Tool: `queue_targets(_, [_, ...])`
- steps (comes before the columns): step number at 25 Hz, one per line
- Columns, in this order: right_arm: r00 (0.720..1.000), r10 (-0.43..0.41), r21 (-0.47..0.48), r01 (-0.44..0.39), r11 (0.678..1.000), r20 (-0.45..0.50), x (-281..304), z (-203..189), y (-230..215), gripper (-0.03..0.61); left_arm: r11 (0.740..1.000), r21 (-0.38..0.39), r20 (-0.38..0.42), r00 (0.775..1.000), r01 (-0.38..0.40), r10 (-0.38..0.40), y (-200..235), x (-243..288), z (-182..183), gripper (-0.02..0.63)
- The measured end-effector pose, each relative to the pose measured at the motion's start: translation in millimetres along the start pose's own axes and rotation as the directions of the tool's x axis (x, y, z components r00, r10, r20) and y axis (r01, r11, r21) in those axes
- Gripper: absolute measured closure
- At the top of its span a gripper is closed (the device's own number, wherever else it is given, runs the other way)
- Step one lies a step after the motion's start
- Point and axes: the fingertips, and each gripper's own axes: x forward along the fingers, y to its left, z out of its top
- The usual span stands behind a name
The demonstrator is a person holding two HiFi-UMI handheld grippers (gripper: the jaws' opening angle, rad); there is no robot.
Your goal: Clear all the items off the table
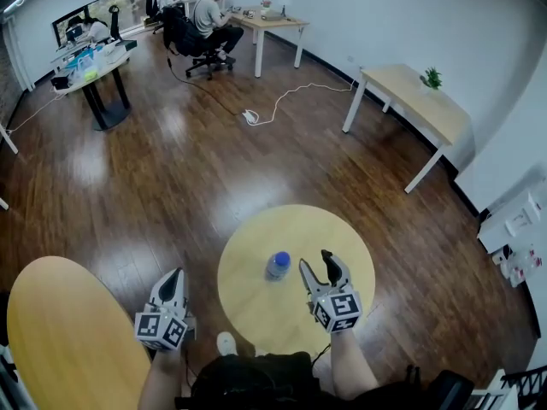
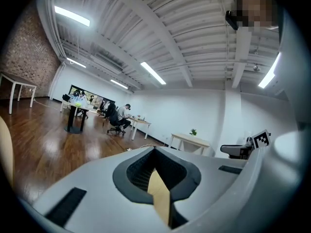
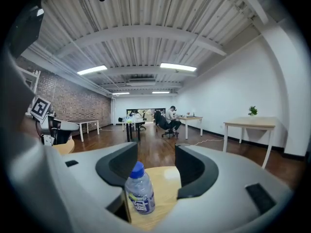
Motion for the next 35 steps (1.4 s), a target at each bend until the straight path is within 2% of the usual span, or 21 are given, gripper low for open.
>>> queue_targets(3, [0.996,0.057,0.018,-0.056,0.998,-0.068,11,-25,17,0.293,0.999,-0.019,-0.051,0.998,-0.032,0.031,11,-6,-17,0.614])
queue_targets(4, [0.993,0.079,0.024,-0.077,0.997,-0.088,15,-34,24,0.252,0.999,-0.026,-0.066,0.997,-0.039,0.037,15,-7,-23,0.614])
queue_targets(7, [0.982,0.121,0.042,-0.116,0.992,-0.142,20,-60,39,0.204,0.998,-0.038,-0.106,0.993,-0.05,0.046,21,-11,-40,0.614])
queue_targets(16, [0.959,0.139,0.038,-0.134,0.99,-0.247,48,-117,46,0.202,0.997,-0.059,-0.21,0.977,-0.04,0.026,21,-4,-89,0.614])
queue_targets(18, [0.955,0.133,0.037,-0.127,0.991,-0.264,55,-125,44,0.202,0.997,-0.073,-0.224,0.974,-0.036,0.019,19,-2,-94,0.614])
queue_targets(19, [0.954,0.127,0.035,-0.122,0.992,-0.27,58,-130,43,0.174,0.996,-0.081,-0.228,0.973,-0.037,0.018,19,-3,-97,0.614])
queue_targets(23, [0.958,0.087,0.013,-0.086,0.996,-0.273,68,-150,44,0.173,0.994,-0.096,-0.253,0.967,-0.052,0.026,28,-8,-111,0.614])
queue_targets(29, [0.962,0.107,0.017,-0.106,0.994,-0.25,83,-155,52,0.172,0.991,-0.114,-0.294,0.955,-0.073,0.037,41,-8,-130,0.614])
queue_targets(35, [0.958,0.084,0.016,-0.083,0.996,-0.275,92,-161,54,0.179,0.991,-0.13,-0.305,0.952,-0.041,-0.001,32,-1,-131,0.614])
